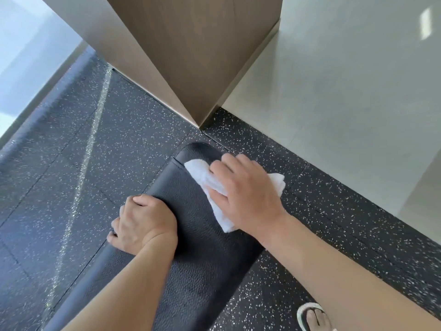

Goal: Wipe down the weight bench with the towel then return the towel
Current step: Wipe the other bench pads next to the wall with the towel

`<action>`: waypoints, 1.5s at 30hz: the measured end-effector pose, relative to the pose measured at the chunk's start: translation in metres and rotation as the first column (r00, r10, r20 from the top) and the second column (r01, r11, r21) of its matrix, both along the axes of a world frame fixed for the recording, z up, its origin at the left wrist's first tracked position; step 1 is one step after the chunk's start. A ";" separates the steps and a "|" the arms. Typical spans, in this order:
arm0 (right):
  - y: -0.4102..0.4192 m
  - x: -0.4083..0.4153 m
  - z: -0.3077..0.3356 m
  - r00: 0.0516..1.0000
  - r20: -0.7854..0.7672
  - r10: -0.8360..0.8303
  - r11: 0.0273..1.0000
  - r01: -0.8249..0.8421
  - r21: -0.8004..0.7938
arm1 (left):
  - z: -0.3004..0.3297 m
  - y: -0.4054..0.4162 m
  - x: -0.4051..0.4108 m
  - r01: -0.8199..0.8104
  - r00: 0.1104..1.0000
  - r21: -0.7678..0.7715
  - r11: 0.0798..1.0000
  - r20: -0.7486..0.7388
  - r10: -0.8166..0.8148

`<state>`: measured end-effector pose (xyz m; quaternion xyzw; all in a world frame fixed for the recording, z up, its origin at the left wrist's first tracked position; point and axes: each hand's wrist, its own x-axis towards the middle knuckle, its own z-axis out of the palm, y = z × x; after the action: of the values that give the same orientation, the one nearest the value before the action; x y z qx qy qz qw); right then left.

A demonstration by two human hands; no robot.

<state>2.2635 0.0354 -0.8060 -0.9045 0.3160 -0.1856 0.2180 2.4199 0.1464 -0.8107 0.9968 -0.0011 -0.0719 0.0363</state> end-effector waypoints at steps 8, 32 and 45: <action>0.027 -0.059 -0.007 0.973 0.002 -0.230 0.969 0.228 0.094 | 0.001 0.001 -0.001 0.011 1.000 -0.010 1.000 0.002 -0.011; -0.029 -0.061 0.009 0.966 -0.135 -0.221 0.578 0.241 0.780 | -0.003 0.002 0.000 0.013 1.000 -0.043 0.999 -0.021 -0.014; -0.104 0.110 -0.021 0.992 -0.049 0.120 0.536 -0.024 0.844 | -0.003 0.001 0.001 0.028 0.999 -0.005 1.000 -0.016 -0.028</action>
<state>2.3735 -0.0686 -0.8270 -0.7091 0.3394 0.0438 0.6165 2.4207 0.1469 -0.8137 0.9959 -0.0148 -0.0803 0.0378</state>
